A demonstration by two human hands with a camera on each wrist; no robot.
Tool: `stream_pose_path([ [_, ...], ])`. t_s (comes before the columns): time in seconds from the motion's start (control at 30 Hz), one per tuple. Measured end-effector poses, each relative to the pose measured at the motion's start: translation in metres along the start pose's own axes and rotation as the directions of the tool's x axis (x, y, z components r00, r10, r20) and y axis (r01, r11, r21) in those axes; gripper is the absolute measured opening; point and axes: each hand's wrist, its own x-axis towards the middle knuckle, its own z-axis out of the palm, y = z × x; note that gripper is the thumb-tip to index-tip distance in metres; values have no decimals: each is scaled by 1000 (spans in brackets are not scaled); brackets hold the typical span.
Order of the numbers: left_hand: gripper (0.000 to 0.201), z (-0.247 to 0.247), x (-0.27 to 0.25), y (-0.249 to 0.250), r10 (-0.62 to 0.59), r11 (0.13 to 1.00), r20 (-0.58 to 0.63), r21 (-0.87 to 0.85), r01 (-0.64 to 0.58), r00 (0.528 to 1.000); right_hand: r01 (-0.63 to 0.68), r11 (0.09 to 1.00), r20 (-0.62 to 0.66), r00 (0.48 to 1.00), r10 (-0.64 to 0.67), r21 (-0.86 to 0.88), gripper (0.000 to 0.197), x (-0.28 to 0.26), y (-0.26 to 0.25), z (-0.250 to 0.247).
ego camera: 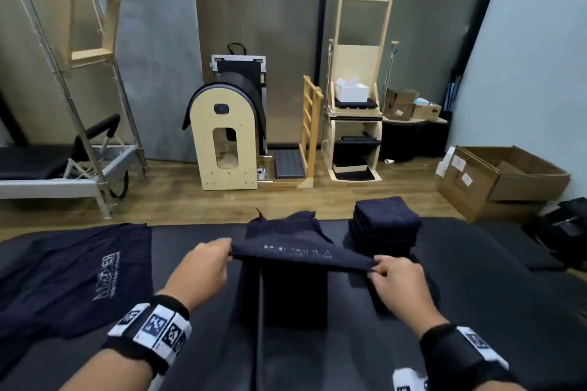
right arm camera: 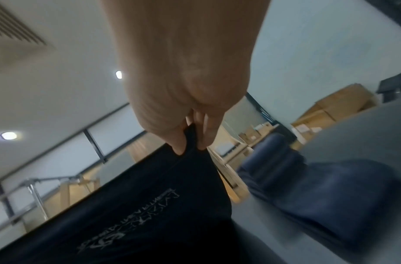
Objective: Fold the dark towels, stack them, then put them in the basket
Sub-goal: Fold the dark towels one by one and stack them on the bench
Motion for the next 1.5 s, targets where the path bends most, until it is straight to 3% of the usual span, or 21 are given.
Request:
stream_pose_path([
  [0.03,8,13,-15,-2,-31,999,83,20,29,996,3,1000,56,998,-2,-8,9,-14,8,10],
  [0.13,9,36,-57,1,-87,995,324,83,63,942,-23,1000,256,966,24,-6,24,-53,30,36],
  [0.2,7,45,-75,1,-121,992,408,86,95,905,-44,999,321,946,51,-31,24,-71,39,45],
  [0.37,8,52,-87,2,-125,992,487,70,104,864,-45,995,461,883,83,-93,25,-86,49,42],
  [0.5,8,50,-82,13,-127,992,579,97,86,805,-88,991,546,828,127,-97,24,-82,54,35],
  [0.57,9,50,-76,13,-129,992,588,91,93,799,-72,994,520,848,105,-83,24,-78,56,34],
  [0.7,21,52,-57,7,-153,987,540,49,150,828,-46,996,427,901,72,-70,19,-60,55,35],
  [0.87,21,56,-13,-3,-178,981,467,11,196,866,-8,1000,367,930,5,6,12,-18,44,39],
  [1.07,15,67,73,-39,-185,979,406,-9,206,895,47,999,295,954,-52,24,13,78,21,67],
  [1.2,19,83,136,-71,-170,981,419,-11,192,892,22,999,261,965,-28,27,8,144,2,89],
  [1.5,18,139,257,-124,-126,990,489,12,138,863,-65,998,340,939,54,22,6,267,-14,153],
])
